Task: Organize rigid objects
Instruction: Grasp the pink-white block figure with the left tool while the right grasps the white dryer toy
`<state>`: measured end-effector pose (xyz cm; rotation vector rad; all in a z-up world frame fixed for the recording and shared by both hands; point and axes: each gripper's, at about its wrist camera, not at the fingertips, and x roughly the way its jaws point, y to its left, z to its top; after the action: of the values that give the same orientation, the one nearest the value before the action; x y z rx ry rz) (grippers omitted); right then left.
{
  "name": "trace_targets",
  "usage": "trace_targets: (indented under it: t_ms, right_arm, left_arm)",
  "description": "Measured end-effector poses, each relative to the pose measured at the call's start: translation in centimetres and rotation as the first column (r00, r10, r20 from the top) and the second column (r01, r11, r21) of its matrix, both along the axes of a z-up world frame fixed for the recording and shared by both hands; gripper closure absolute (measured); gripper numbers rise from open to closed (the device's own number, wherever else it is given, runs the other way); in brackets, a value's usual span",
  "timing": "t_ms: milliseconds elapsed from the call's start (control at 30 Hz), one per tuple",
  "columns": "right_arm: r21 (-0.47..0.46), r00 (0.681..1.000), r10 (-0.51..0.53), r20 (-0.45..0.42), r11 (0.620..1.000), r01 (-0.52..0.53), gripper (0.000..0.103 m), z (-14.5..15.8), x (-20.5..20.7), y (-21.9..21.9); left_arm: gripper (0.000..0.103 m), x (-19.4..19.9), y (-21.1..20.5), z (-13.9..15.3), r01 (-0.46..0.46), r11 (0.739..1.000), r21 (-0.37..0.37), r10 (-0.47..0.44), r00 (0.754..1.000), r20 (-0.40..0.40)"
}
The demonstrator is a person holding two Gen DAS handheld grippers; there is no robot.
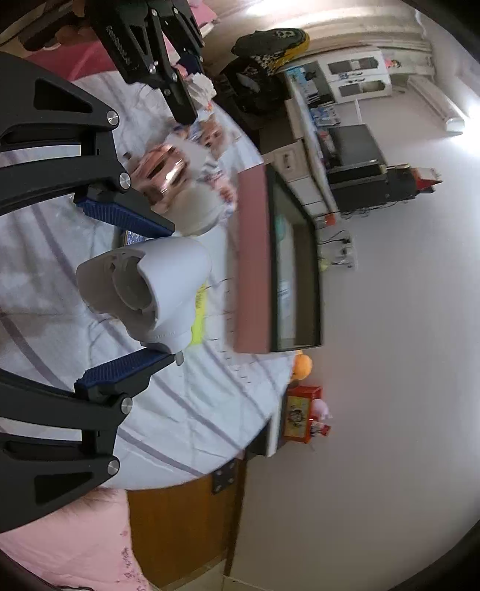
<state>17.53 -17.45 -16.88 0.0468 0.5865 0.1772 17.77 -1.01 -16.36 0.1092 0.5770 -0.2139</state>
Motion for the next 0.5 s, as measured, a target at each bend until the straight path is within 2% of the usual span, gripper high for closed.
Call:
trace_targets:
  t_ms: [233, 333, 500]
  right_arm:
    - [-0.009, 0.994, 0.024, 0.108, 1.0, -0.023, 0.04, 3.4, -1.0, 1.3]
    - [-0.014, 0.988, 0.029, 0.149, 1.0, -0.027, 0.04, 4.9, -1.2, 1.5]
    - [-0.023, 0.976, 0.034, 0.216, 0.999, -0.03, 0.04, 7.4, -1.1, 2.0]
  left_arm:
    - [0.059, -0.9, -0.8, 3.9, -0.017, 1.0, 0.001, 0.017, 0.992, 0.122]
    - [0.059, -1.4, -0.9, 6.0, -0.034, 0.999, 0.0, 0.033, 0.98, 0.198]
    - [0.059, -1.3, -0.3, 8.6, -0.046, 0.999, -0.016, 0.049, 0.961, 0.272]
